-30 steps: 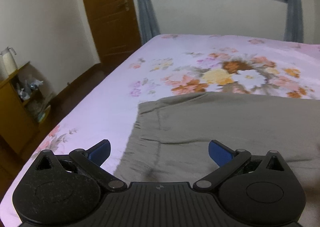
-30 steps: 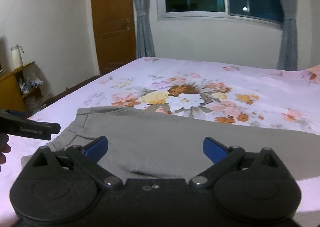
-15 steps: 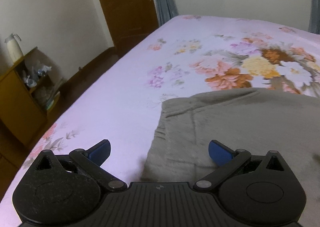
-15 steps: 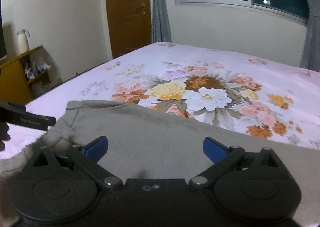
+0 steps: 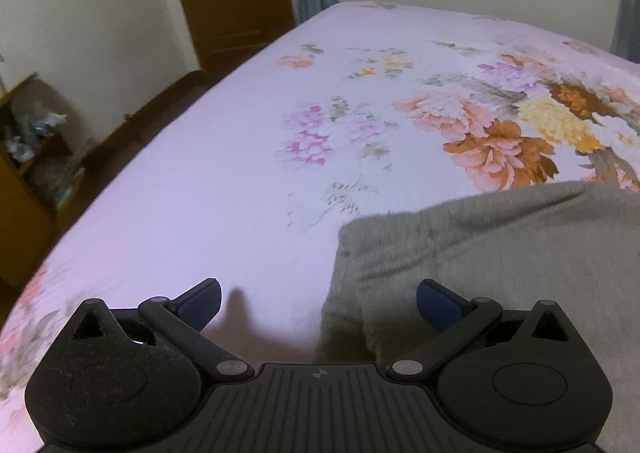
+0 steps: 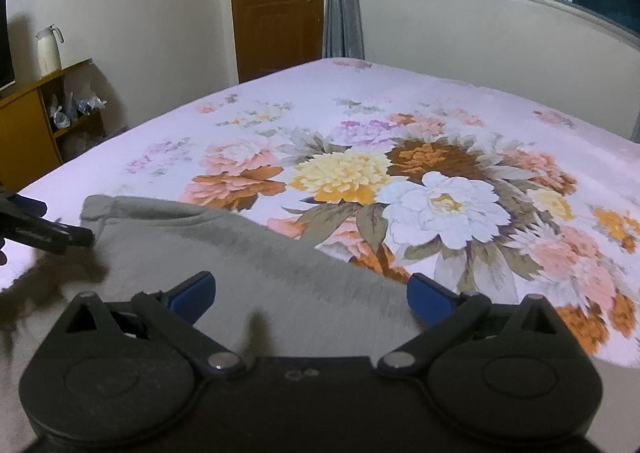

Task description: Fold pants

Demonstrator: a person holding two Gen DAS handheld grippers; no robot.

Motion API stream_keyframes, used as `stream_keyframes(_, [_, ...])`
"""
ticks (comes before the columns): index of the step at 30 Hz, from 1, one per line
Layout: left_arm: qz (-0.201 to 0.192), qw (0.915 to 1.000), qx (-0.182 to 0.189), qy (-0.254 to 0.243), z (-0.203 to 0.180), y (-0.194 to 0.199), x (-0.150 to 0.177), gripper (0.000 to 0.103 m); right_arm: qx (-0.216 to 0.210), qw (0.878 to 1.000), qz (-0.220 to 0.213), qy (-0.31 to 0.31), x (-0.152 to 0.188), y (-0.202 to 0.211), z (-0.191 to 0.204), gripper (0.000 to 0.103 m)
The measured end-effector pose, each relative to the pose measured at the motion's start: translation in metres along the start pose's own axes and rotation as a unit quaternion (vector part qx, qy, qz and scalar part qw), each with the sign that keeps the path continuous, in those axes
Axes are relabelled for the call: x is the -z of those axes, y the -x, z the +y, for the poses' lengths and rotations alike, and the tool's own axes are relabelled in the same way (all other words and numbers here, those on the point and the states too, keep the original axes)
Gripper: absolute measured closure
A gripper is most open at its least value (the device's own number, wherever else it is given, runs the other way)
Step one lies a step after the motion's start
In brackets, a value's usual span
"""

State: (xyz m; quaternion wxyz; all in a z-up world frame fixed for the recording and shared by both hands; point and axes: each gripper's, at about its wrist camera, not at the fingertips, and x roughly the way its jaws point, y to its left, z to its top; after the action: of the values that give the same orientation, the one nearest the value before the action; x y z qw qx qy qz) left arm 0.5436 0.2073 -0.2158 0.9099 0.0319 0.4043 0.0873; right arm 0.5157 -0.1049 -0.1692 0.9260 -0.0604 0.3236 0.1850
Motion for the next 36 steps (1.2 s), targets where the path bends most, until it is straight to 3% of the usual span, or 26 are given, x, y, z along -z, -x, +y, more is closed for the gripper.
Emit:
stream_keyframes(9, [0.006,0.9964,0.084,-0.014,0.006,-0.028,-0.013,0.000,-0.036,0.998,0.052,0.008,-0.011,-0.044,-0.016,0.001])
stream_keyframes(10, [0.003,0.9956,0.091,-0.021,0.004,-0.028,-0.011,0.002,-0.049,0.997,0.062,0.012,-0.010,-0.047,-0.014,0.013])
stream_keyframes(11, [-0.002,0.9945,0.100,-0.029,0.000,-0.027,-0.009,0.019,-0.054,0.996,0.071,0.018,-0.009,-0.049,-0.012,0.021])
stream_keyframes(13, [-0.006,0.9911,0.129,-0.030,-0.004,-0.022,-0.007,0.043,-0.065,0.995,0.072,0.031,-0.007,-0.047,-0.007,0.053])
stream_keyframes(15, [-0.017,0.9914,0.123,-0.041,-0.010,-0.014,-0.006,0.049,-0.078,0.994,0.072,0.025,-0.007,-0.041,-0.007,0.075])
stream_keyframes(17, [-0.029,0.9915,0.121,-0.038,-0.010,-0.007,-0.004,0.068,-0.082,0.994,0.064,0.027,-0.006,-0.032,-0.006,0.083])
stream_keyframes(19, [-0.039,0.9921,0.115,-0.031,-0.009,0.003,-0.001,0.073,-0.082,0.995,0.055,0.035,-0.004,-0.019,-0.002,0.090])
stream_keyframes(28, [-0.102,0.9876,0.118,-0.023,0.013,0.095,0.016,0.086,-0.074,0.995,-0.015,0.066,0.013,0.093,0.036,0.095])
stream_keyframes(32, [-0.116,0.9853,0.125,-0.005,0.032,0.147,0.045,0.086,-0.079,0.993,-0.032,0.087,0.043,0.156,0.066,0.095])
stream_keyframes(36, [-0.109,0.9865,0.122,0.002,0.044,0.188,0.081,0.087,-0.085,0.992,-0.019,0.093,0.087,0.197,0.101,0.094])
